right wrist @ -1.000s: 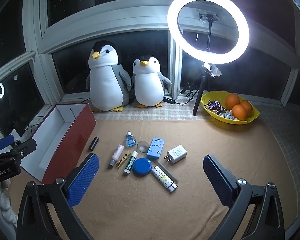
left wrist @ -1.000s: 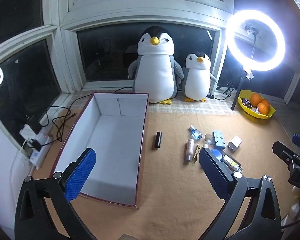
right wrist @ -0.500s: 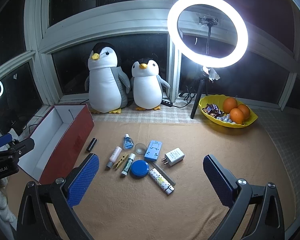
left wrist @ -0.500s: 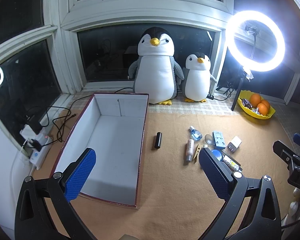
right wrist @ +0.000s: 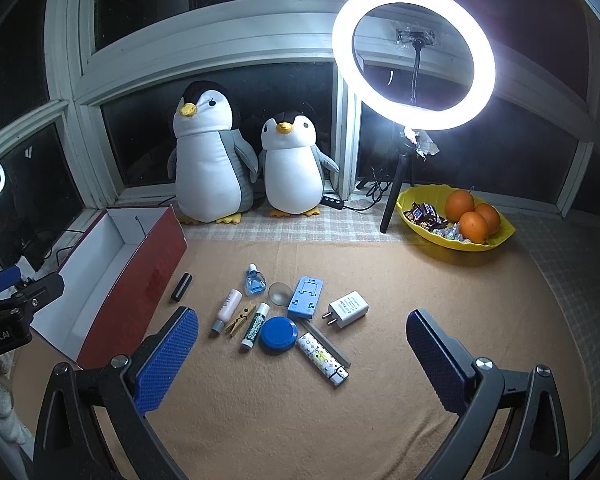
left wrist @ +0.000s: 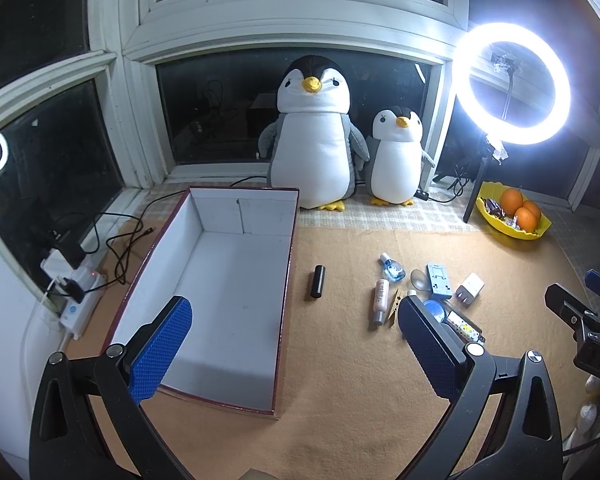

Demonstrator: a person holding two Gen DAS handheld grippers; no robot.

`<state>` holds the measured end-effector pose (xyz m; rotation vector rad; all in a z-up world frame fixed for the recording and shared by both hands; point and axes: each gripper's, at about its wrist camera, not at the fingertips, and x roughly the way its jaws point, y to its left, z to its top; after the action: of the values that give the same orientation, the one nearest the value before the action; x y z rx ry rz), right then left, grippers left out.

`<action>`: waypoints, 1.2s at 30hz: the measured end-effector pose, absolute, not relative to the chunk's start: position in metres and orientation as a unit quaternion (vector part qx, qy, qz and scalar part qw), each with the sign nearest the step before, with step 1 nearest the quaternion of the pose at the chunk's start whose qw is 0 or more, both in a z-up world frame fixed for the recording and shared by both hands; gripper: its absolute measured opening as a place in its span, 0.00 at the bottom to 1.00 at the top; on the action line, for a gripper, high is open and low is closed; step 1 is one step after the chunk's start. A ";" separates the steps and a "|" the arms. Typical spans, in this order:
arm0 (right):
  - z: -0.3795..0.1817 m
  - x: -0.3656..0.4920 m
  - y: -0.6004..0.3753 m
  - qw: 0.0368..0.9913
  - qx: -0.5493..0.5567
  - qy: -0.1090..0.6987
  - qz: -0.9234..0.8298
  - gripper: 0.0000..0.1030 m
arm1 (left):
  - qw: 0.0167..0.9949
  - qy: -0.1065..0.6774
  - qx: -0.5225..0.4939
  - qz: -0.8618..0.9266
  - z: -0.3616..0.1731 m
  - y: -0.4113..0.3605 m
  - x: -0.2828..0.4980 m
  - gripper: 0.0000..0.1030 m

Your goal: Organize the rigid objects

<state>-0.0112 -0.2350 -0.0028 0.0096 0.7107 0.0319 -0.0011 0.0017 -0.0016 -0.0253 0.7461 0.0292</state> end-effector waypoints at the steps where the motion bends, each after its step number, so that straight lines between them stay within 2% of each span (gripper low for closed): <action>1: -0.003 -0.011 -0.235 0.937 0.004 0.348 0.015 1.00 | 0.931 0.364 -0.013 0.014 -0.001 0.002 -0.001 0.99; 36: -0.010 -0.005 -0.231 0.931 0.010 0.365 0.025 1.00 | 0.931 0.365 -0.013 0.017 -0.004 0.009 0.002 0.99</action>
<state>-0.0050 -0.2311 -0.0100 0.0205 0.7480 0.0512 0.0024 0.0089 -0.0042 -0.0266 0.7476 0.0346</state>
